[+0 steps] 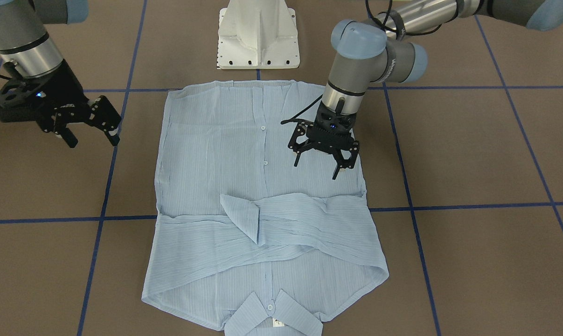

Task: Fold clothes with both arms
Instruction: 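Release the sleeve and draw the left gripper back while the right gripper lowers, then move both grippers down to the shirt hem corners nearest the robot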

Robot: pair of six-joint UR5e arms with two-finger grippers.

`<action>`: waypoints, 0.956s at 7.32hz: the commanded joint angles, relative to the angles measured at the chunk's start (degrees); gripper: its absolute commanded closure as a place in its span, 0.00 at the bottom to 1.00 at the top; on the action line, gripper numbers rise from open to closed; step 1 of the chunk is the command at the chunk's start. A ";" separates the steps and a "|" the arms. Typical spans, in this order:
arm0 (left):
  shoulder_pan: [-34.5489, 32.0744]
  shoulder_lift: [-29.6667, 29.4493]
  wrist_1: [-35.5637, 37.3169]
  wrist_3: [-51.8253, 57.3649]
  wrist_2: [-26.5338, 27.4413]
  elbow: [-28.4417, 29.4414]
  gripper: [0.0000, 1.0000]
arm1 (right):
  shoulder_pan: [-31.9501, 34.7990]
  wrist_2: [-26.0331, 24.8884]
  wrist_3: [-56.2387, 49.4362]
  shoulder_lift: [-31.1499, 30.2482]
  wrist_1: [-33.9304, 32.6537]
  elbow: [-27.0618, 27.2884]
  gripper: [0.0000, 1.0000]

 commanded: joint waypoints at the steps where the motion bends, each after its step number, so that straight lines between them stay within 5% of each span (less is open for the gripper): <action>1: 2.09 14.04 0.69 -4.18 -0.24 -12.58 0.00 | -9.48 -7.02 8.23 -7.04 0.14 8.07 0.00; 3: 10.50 23.90 -7.43 -15.67 1.42 -14.65 0.00 | -18.79 -15.00 14.47 -11.88 0.14 11.96 0.00; 5: 16.92 26.67 -8.54 -23.77 5.54 -14.83 0.00 | -22.26 -17.69 15.73 -12.70 0.23 11.97 0.00; 7: 22.38 26.67 -5.58 -28.88 8.17 -14.83 0.19 | -22.53 -17.69 15.73 -12.70 0.23 11.97 0.00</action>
